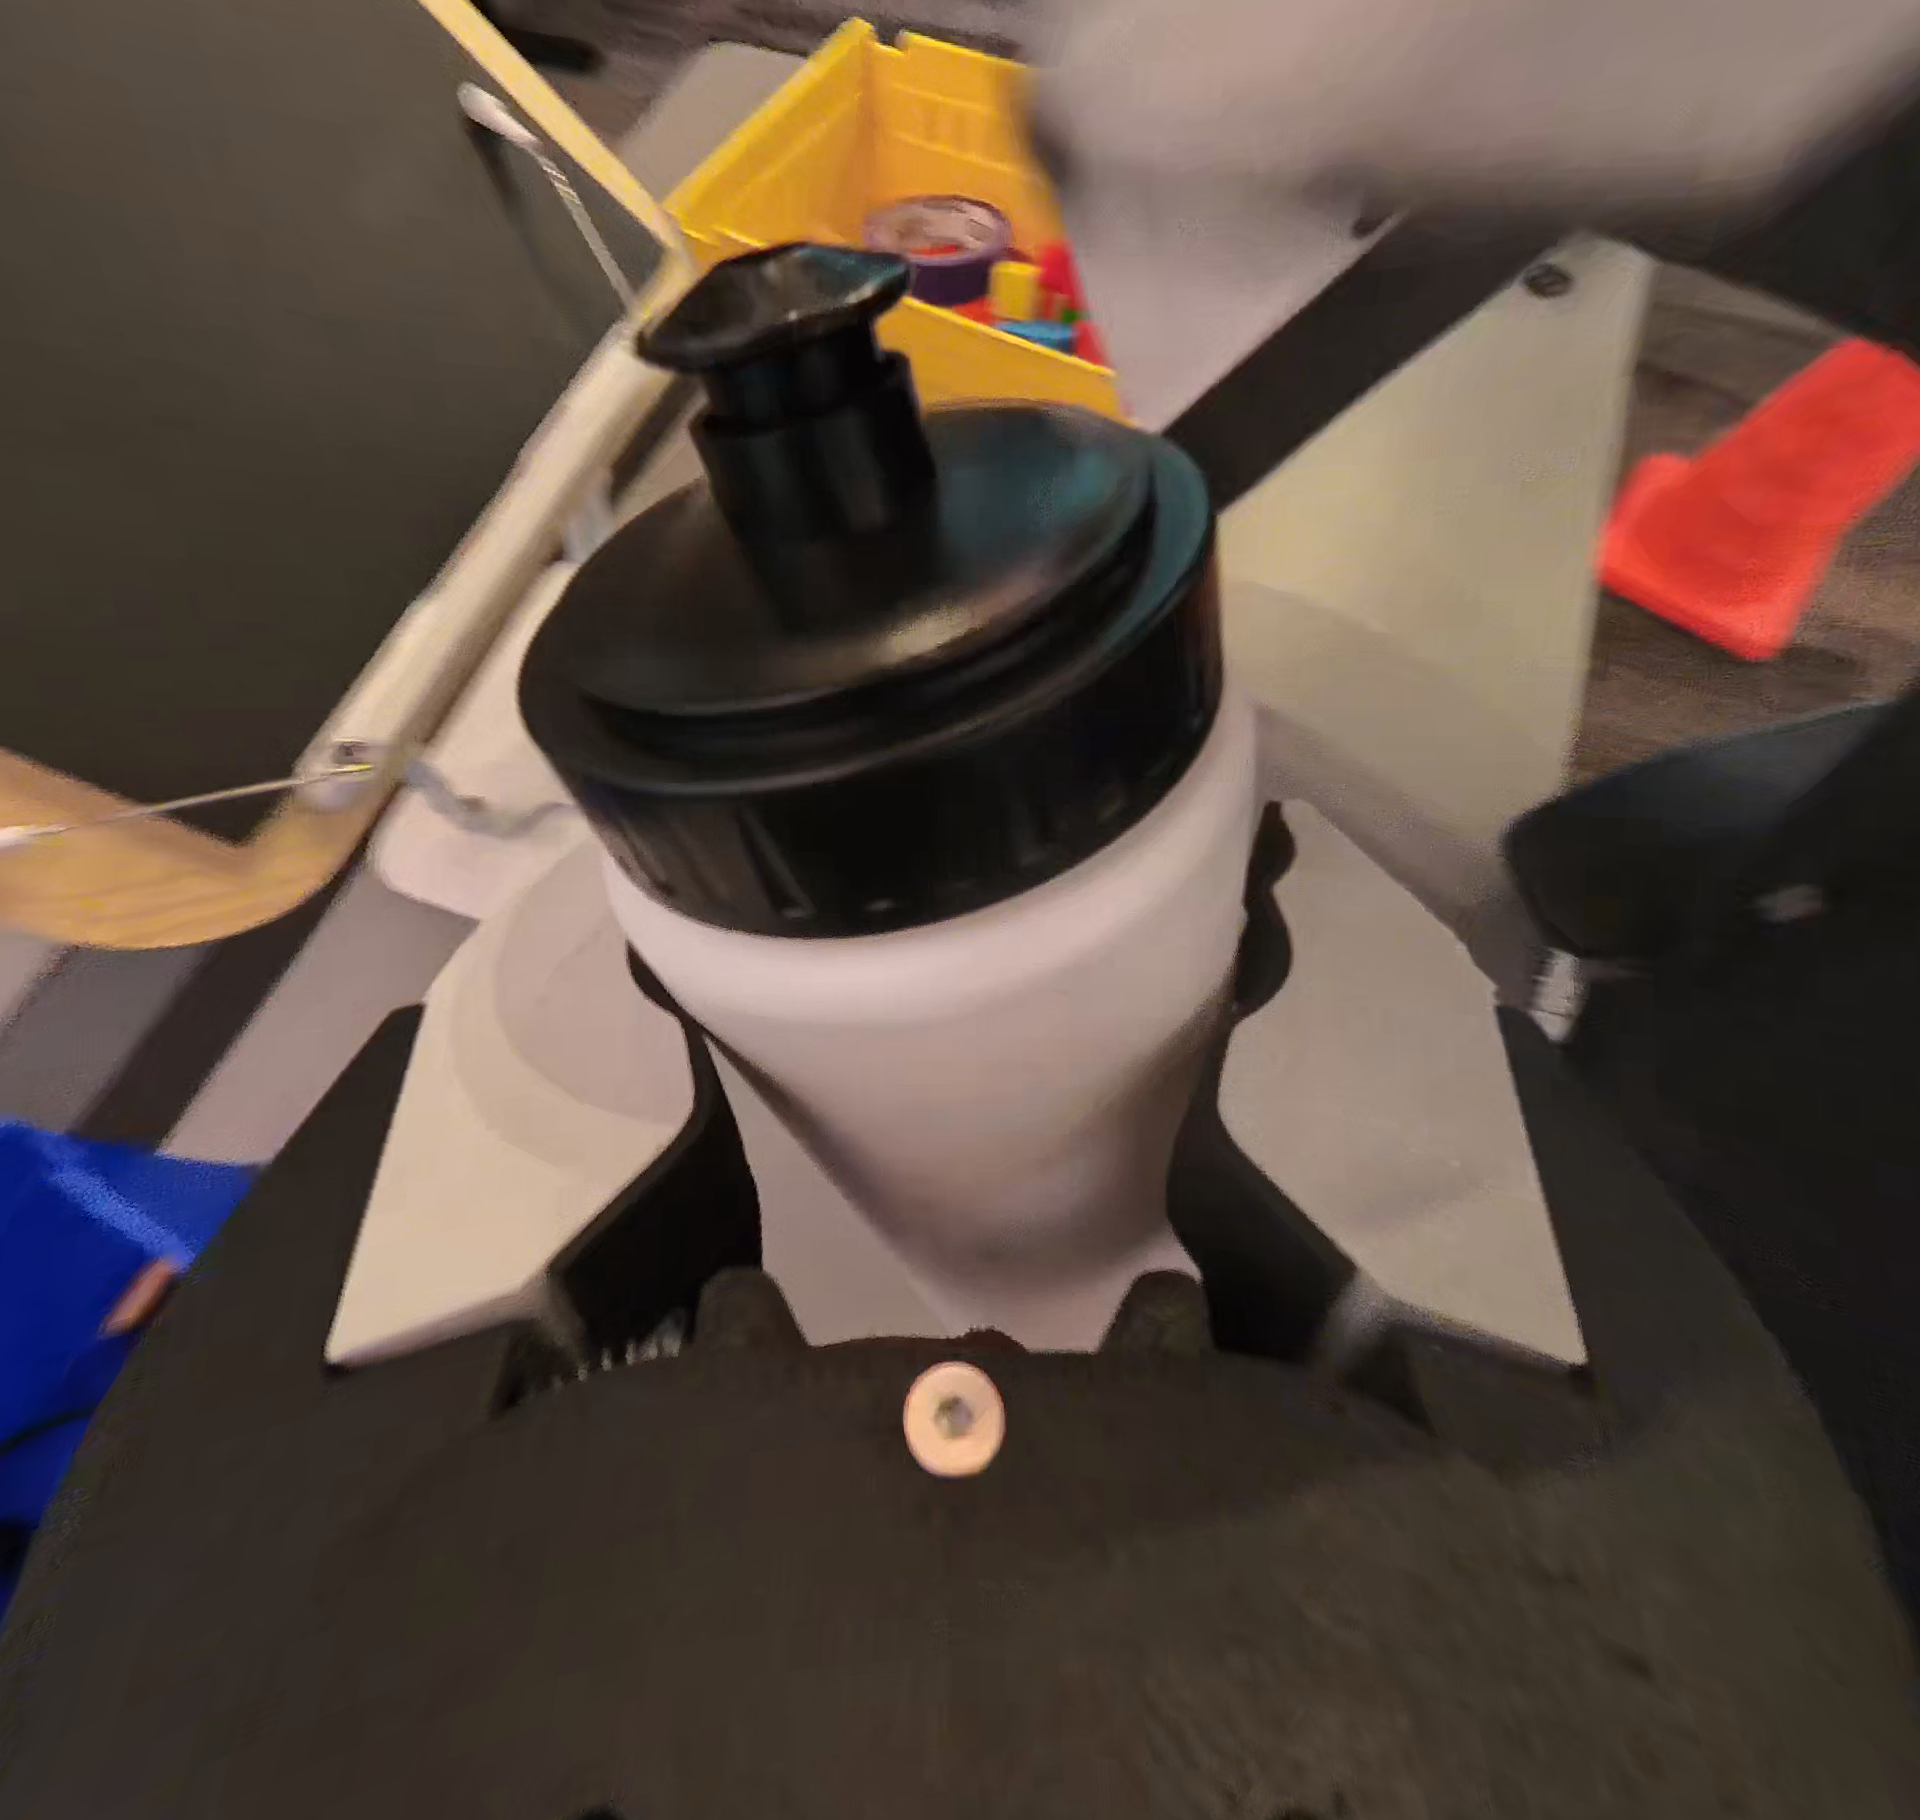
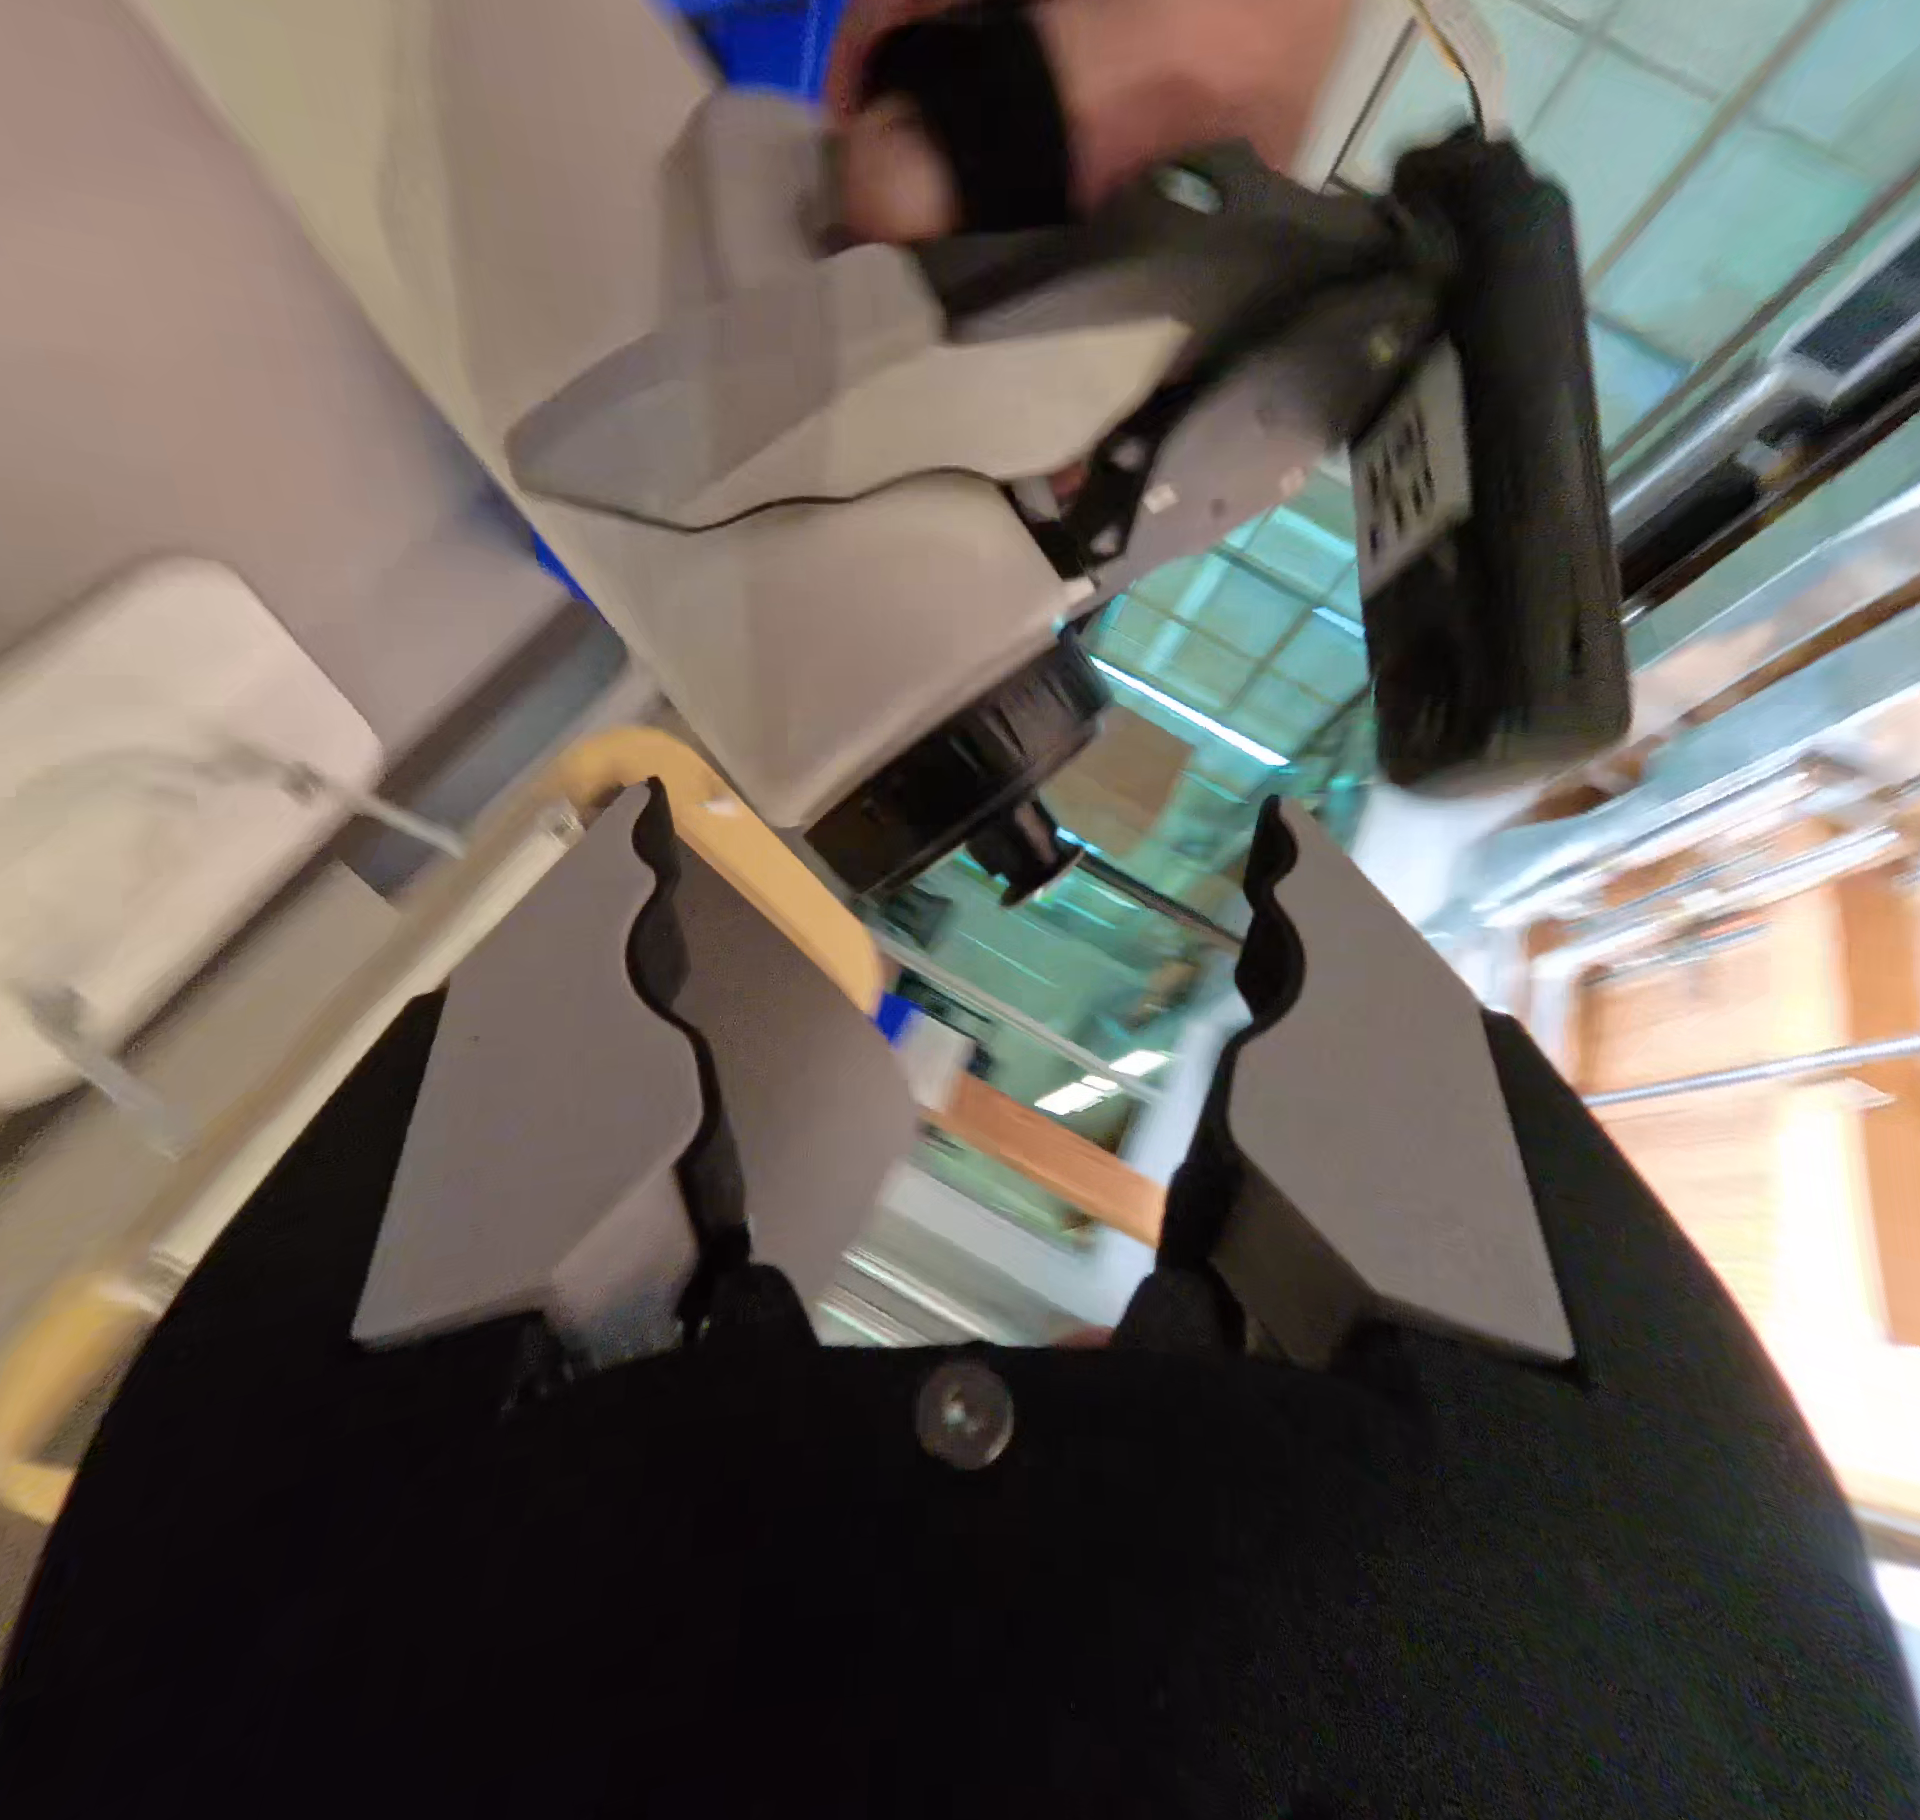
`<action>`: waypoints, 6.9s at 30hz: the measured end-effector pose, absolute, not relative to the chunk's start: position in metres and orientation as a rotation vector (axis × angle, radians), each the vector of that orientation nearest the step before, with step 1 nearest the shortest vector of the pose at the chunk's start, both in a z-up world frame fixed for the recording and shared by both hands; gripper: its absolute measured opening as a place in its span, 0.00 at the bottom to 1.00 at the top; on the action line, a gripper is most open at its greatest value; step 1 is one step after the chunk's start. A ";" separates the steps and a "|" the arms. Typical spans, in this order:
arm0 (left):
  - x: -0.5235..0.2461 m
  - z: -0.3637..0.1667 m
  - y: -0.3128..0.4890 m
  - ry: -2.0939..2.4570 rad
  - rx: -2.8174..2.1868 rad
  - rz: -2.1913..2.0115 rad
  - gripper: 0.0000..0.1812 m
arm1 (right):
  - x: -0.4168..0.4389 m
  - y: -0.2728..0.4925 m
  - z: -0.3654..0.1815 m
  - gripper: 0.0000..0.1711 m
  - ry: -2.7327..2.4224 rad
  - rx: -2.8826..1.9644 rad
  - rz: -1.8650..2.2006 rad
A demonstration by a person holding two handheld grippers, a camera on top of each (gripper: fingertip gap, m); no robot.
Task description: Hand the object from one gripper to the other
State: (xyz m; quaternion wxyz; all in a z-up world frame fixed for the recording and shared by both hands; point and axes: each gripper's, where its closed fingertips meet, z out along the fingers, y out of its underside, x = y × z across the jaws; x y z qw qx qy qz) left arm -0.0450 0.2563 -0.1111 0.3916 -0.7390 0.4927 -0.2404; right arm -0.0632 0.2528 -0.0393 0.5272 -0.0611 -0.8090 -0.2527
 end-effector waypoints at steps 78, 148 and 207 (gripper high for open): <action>-0.093 -0.125 0.203 0.993 -1.256 -1.842 0.67 | 0.029 0.148 0.047 0.10 -1.577 0.032 1.812; -0.143 -0.029 0.332 1.448 -0.794 1.699 0.53 | -0.068 0.237 -0.137 0.12 -1.505 -1.383 1.734; -0.230 -0.112 0.247 1.097 -1.824 0.627 0.55 | -0.103 0.204 -0.003 0.71 -1.668 -0.888 0.788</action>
